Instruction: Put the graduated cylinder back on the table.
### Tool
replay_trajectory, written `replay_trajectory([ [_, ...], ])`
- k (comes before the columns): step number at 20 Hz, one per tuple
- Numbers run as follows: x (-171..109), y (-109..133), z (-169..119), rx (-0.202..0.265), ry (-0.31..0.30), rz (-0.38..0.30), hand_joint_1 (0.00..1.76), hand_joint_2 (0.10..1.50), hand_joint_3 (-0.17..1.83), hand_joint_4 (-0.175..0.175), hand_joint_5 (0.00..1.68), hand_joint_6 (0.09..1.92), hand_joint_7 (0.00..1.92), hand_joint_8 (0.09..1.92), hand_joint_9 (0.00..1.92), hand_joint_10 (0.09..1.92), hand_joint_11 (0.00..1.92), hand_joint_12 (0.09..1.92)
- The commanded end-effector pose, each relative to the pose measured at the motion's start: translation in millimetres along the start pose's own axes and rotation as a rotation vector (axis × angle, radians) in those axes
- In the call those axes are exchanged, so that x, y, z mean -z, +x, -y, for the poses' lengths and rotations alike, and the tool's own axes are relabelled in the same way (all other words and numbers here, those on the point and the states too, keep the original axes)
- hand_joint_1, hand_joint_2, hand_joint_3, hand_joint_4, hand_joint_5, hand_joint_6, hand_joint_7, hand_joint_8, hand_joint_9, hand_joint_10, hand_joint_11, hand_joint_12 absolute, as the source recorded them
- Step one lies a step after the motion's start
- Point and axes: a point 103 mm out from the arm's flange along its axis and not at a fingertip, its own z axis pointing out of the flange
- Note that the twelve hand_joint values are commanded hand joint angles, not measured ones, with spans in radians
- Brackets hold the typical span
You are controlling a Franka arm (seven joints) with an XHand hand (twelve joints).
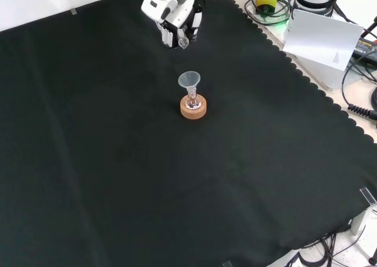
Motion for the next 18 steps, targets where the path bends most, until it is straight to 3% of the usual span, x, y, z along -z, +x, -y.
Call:
replay_trajectory([
  [1,-6,-5,-5,0.063,-0.081,-0.104,1.4,1.04,0.0,-0.175,1.07,0.84,0.95,0.95,1.31,0.58,1.3,0.69],
  [9,-24,-25,-19,0.076,-0.193,-0.261,1.4,1.04,0.0,-0.175,1.07,0.83,0.96,0.95,1.31,0.59,1.29,0.69],
  [18,-41,-40,-47,0.103,-0.27,-0.344,1.4,1.04,0.0,-0.175,1.07,0.83,0.96,0.95,1.31,0.59,1.29,0.69],
])
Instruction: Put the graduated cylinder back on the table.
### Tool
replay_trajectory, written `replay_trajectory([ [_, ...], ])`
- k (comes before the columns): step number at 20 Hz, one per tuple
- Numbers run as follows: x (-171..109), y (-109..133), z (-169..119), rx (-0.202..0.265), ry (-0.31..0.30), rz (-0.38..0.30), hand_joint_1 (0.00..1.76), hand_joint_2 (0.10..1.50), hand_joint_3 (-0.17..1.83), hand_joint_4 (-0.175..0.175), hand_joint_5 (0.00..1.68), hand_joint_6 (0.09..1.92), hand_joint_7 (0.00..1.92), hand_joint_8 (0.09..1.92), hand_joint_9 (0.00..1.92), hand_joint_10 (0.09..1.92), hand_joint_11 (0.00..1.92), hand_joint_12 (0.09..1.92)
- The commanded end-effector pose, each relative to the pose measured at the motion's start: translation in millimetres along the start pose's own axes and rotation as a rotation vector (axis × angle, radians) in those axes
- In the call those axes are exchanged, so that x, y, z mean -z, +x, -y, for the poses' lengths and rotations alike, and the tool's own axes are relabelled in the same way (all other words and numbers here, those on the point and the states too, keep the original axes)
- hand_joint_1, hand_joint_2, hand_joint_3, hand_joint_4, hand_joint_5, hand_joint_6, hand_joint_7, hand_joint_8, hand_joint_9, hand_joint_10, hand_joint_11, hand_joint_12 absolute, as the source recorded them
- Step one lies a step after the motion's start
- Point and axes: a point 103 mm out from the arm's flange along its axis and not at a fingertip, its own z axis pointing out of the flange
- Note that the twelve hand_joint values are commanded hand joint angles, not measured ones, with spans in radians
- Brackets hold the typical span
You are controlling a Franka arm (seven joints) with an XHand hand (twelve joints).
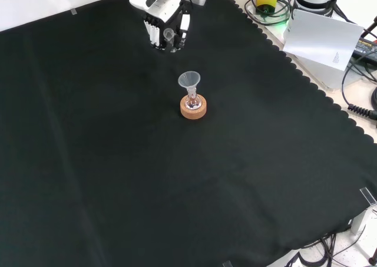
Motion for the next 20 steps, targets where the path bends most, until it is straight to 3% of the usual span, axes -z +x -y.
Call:
replay_trajectory([
  [1,-14,-17,-15,0.023,-0.045,-0.06,1.4,1.04,0.0,-0.175,1.07,0.83,0.96,0.95,1.31,0.59,1.29,0.69],
  [14,-35,-46,-41,0.099,-0.201,-0.219,1.4,1.04,0.0,-0.175,1.07,0.83,0.96,0.95,1.31,0.59,1.29,0.69],
  [20,-42,-48,-47,0.135,-0.252,-0.298,1.4,1.04,0.0,-0.175,1.07,0.83,0.95,0.95,1.31,0.59,1.29,0.69],
])
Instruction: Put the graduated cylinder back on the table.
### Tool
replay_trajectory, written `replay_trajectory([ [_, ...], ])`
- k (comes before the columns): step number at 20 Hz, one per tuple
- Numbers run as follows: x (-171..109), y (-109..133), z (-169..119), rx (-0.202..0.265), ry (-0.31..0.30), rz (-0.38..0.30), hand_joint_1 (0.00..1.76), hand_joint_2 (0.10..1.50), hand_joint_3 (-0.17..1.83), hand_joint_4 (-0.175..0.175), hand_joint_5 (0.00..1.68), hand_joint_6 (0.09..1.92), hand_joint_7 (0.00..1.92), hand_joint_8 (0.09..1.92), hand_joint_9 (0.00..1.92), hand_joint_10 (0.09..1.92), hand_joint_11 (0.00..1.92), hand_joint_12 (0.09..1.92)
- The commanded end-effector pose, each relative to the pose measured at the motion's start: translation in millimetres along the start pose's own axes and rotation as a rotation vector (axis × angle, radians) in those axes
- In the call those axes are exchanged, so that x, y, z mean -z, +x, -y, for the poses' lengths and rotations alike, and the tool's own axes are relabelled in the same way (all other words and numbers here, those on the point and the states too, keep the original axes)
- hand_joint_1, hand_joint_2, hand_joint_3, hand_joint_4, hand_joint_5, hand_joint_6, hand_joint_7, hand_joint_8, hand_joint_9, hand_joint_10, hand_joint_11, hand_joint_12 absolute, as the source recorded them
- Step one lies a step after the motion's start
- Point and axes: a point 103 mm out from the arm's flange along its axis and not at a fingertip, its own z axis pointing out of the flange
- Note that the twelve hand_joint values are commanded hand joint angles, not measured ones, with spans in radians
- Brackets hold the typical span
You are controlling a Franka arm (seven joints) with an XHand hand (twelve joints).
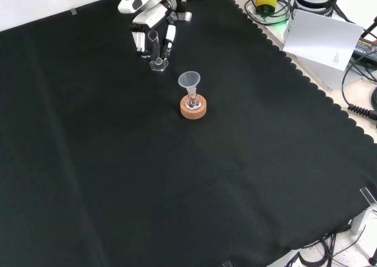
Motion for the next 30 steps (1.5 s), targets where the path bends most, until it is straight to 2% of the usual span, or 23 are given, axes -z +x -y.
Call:
replay_trajectory([
  [1,-8,-8,-4,0.028,-0.06,-0.084,1.4,1.04,0.0,-0.175,1.07,0.83,0.95,0.95,1.31,0.59,1.29,0.69],
  [7,-18,-11,-9,0.045,-0.103,-0.158,1.4,1.04,0.0,-0.175,1.07,0.84,0.95,0.96,1.31,0.59,1.28,0.69],
  [13,-31,-18,-11,0.053,-0.133,-0.195,1.4,1.04,0.0,-0.175,1.07,0.84,0.95,0.96,1.3,0.59,1.27,0.69],
  [15,-33,-21,-10,0.053,-0.152,-0.203,1.4,1.03,-0.01,-0.118,1.04,0.9,1.03,0.86,1.41,0.37,1.27,0.69],
  [17,-34,-22,-8,0.056,-0.176,-0.21,1.4,1.02,-0.01,-0.095,1.04,0.91,1.06,0.81,1.48,0.24,1.27,0.69],
  [20,-35,-24,-8,0.06,-0.2,-0.213,1.4,1.02,-0.01,-0.089,1.05,0.91,1.07,0.79,1.52,0.16,1.27,0.69],
  [24,-37,-26,-9,0.057,-0.201,-0.222,1.4,1.02,-0.01,-0.091,1.05,0.91,1.07,0.79,1.52,0.14,1.26,0.69],
  [26,-38,-27,-9,0.058,-0.206,-0.227,1.4,1.03,0.0,-0.146,1.06,0.87,0.98,0.91,1.38,0.42,1.26,0.69],
  [27,-38,-27,-10,0.059,-0.208,-0.228,1.39,1.04,0.0,-0.161,1.05,0.87,0.96,0.96,1.33,0.51,1.25,0.69],
  [28,-38,-28,-10,0.06,-0.21,-0.23,1.39,1.04,0.0,-0.138,1.04,0.91,0.98,0.93,1.36,0.47,1.25,0.7],
  [30,-38,-29,-11,0.059,-0.216,-0.233,1.39,1.05,0.0,-0.16,1.04,0.9,0.94,0.98,1.31,0.56,1.24,0.71],
])
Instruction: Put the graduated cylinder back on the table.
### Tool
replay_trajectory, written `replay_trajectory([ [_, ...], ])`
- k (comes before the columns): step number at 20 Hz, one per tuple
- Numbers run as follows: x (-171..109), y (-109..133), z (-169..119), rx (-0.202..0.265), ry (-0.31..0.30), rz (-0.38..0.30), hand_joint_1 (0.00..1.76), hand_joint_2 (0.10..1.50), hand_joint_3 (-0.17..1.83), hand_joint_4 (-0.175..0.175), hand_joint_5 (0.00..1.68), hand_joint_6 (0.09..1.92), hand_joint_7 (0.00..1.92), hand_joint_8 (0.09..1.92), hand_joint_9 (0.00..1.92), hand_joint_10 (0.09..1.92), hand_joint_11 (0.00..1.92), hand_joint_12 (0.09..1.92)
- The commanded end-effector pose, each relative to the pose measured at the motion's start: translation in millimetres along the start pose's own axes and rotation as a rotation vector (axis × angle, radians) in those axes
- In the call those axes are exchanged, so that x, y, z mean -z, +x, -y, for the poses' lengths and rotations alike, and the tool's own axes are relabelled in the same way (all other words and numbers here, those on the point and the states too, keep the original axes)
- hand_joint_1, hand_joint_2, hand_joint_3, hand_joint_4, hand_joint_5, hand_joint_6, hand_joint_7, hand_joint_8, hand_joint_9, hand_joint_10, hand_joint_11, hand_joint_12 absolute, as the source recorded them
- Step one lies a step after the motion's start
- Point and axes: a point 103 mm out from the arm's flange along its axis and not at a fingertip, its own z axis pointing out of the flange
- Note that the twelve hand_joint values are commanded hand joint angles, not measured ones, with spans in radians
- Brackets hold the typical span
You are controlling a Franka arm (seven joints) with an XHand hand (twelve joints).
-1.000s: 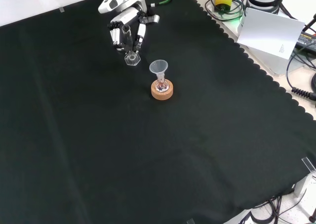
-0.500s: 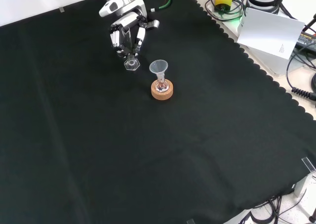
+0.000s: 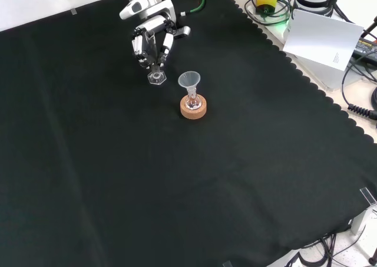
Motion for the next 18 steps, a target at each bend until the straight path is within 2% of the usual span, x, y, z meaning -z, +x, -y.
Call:
replay_trajectory([
  [1,-0.4,-3.2,-1.6,0.003,-0.013,-0.01,1.39,1.05,0.0,-0.168,1.04,0.9,0.93,1.0,1.29,0.6,1.24,0.72],
  [18,-8.4,-5.6,-3.8,-0.011,-0.013,-0.022,1.39,1.07,0.0,-0.175,1.01,0.94,0.88,1.07,1.23,0.7,1.21,0.74],
])
